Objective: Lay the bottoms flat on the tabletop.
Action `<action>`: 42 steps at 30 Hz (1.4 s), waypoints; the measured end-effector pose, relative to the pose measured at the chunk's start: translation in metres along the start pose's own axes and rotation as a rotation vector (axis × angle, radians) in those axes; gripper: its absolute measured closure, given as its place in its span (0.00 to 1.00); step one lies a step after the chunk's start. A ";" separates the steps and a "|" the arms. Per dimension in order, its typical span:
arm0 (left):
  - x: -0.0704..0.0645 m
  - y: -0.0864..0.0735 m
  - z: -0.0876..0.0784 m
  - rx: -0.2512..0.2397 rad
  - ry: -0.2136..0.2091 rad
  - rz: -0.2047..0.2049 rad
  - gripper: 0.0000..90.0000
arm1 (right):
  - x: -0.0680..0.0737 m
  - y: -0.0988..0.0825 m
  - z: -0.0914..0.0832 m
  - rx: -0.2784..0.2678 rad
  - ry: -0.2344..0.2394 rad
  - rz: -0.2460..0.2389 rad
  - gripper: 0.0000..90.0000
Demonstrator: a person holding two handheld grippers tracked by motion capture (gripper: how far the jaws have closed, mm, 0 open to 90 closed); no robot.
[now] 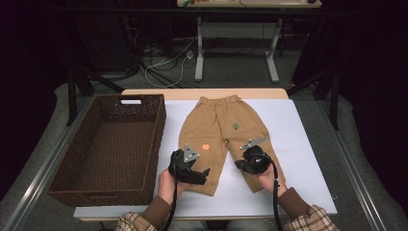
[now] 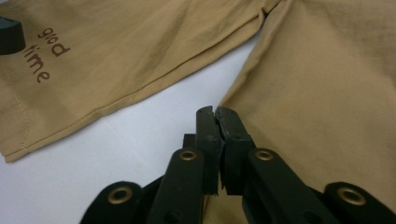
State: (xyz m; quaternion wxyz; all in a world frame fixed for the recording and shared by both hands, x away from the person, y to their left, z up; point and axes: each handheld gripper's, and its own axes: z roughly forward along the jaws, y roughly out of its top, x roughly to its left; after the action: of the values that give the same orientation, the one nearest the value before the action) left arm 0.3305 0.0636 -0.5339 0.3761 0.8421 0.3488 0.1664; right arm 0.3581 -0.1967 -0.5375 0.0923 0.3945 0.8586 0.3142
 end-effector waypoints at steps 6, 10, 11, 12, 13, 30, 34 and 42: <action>-0.001 0.000 -0.002 -0.001 -0.008 -0.003 0.10 | -0.008 -0.003 -0.014 -0.039 -0.005 0.005 0.71; -0.002 -0.001 -0.007 -0.006 -0.016 -0.006 0.10 | -0.019 -0.009 -0.026 -0.057 -0.047 0.023 0.62; -0.004 -0.001 -0.008 -0.009 -0.020 -0.007 0.10 | -0.023 -0.011 -0.029 -0.062 -0.060 0.035 0.61; -0.004 -0.001 -0.008 -0.007 -0.023 0.001 0.10 | -0.028 -0.014 -0.033 -0.063 -0.080 0.046 0.60; -0.007 -0.001 -0.009 -0.007 -0.028 0.002 0.10 | -0.031 -0.016 -0.035 -0.062 -0.091 0.049 0.60; -0.033 -0.005 0.011 0.079 -0.140 0.069 0.19 | -0.085 -0.042 -0.042 0.003 -0.296 0.205 0.64; -0.038 -0.006 0.014 0.089 -0.155 0.084 0.26 | -0.091 -0.044 -0.038 0.016 -0.294 0.229 0.66; -0.043 -0.011 0.019 0.115 -0.176 0.090 0.56 | -0.091 -0.045 -0.037 0.005 -0.244 0.237 0.87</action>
State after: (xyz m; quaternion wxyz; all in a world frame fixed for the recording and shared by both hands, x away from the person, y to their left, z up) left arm 0.3062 0.0280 -0.5555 0.3483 0.8885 0.2855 0.0883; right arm 0.3764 -0.3033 -0.5443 0.1575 0.5283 0.7893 0.2704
